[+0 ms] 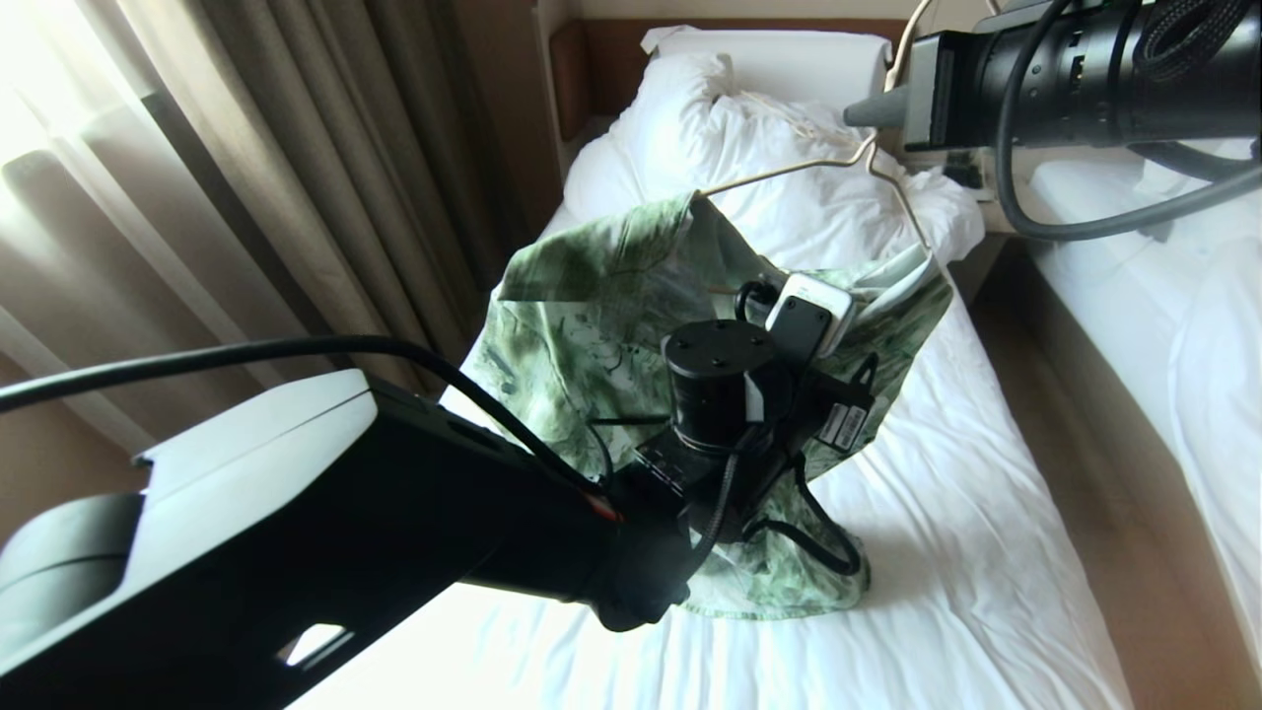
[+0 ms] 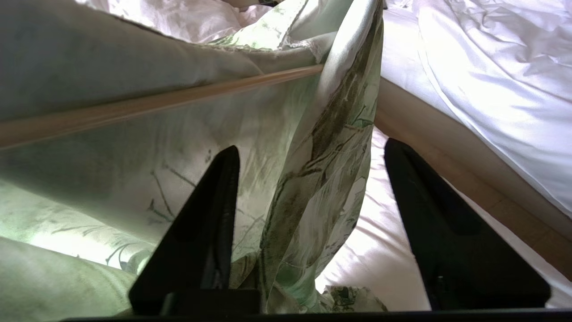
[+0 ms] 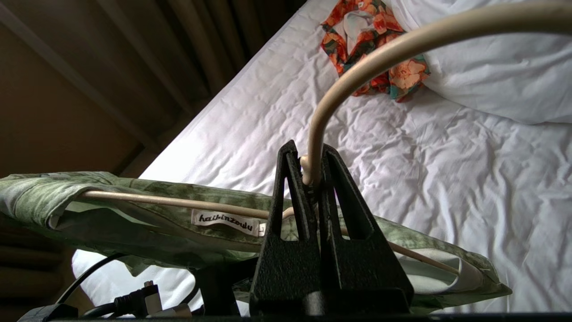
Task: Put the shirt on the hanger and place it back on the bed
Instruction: Take the clothes hanger out of the clothes
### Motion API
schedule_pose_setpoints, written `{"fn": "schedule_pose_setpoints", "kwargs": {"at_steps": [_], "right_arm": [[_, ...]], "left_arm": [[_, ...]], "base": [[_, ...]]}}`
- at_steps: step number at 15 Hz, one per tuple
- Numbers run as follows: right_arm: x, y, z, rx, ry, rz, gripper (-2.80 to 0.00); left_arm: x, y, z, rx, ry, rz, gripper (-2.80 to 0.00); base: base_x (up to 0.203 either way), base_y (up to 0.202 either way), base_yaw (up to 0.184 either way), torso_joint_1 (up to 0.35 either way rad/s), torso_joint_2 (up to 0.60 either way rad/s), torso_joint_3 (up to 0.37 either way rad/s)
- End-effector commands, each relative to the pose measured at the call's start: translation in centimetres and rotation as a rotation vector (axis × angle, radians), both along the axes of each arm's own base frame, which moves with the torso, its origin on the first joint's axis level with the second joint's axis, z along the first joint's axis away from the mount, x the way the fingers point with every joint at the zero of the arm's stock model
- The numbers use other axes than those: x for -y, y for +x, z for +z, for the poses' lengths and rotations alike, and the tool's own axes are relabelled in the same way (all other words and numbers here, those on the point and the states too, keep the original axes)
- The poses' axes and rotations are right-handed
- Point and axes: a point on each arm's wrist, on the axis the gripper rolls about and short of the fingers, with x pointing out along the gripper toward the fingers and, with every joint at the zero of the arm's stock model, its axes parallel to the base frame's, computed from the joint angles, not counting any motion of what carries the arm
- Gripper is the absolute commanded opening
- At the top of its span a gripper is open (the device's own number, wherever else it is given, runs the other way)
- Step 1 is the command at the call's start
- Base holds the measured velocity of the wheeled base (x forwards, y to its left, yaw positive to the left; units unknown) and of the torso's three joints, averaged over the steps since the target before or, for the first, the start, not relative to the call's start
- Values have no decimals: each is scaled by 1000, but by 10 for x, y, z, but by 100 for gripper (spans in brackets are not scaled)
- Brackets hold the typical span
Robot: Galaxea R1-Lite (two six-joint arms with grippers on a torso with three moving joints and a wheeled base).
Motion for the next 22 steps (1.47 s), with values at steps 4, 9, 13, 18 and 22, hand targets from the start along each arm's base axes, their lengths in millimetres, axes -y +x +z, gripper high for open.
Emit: {"fn": "schedule_pose_setpoints", "kwargs": {"at_steps": [4, 9, 13, 18, 22], "right_arm": [[-3, -5, 2, 2, 2, 16, -280], [-3, -6, 2, 4, 2, 19, -280], [-4, -6, 2, -3, 6, 23, -280], [-5, -9, 2, -13, 19, 26, -280], [-4, -11, 3, -18, 17, 26, -280]], "left_arm": [[4, 1, -11, 6, -1, -46, 0], [17, -1, -30, 2, 10, -70, 0], [22, 3, -34, 4, 9, -66, 0], [20, 6, -29, 14, -4, -58, -280], [20, 11, -25, 33, -8, -47, -280]], "base": [[0, 0, 0, 0, 0, 0], [0, 0, 0, 0, 0, 0], [0, 0, 0, 0, 0, 0], [0, 0, 0, 0, 0, 0], [0, 0, 0, 0, 0, 0]]}}
